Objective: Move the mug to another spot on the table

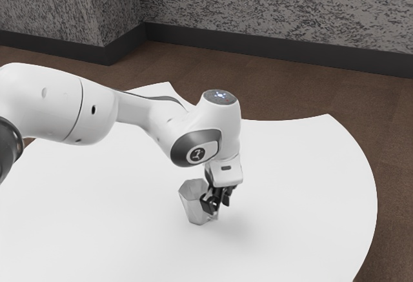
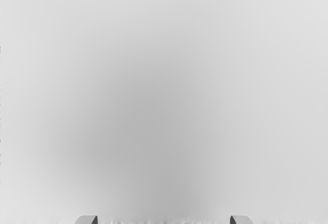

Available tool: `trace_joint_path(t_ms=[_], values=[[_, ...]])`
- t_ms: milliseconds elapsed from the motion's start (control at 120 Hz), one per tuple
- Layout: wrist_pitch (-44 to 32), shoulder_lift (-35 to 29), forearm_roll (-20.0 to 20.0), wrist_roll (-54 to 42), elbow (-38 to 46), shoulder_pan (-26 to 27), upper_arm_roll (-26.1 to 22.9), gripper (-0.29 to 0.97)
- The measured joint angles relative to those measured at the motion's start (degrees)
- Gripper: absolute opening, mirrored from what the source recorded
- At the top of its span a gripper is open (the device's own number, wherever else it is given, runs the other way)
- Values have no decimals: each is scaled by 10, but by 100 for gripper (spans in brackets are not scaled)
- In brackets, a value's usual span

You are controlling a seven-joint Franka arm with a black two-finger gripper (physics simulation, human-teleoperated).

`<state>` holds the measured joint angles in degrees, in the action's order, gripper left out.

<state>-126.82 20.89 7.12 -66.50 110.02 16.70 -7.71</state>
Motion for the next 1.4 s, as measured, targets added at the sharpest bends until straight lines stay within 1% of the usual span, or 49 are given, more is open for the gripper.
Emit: trace_joint_path(t_ms=[267, 717, 1100, 1400], values=[[4, 2, 1, 12, -8, 3, 0, 25], [5, 2, 1, 29, -3, 0, 12, 24], [6, 4, 1, 38, -3, 0, 13, 16], [12, 3, 22, 50, -2, 1, 14, 15]])
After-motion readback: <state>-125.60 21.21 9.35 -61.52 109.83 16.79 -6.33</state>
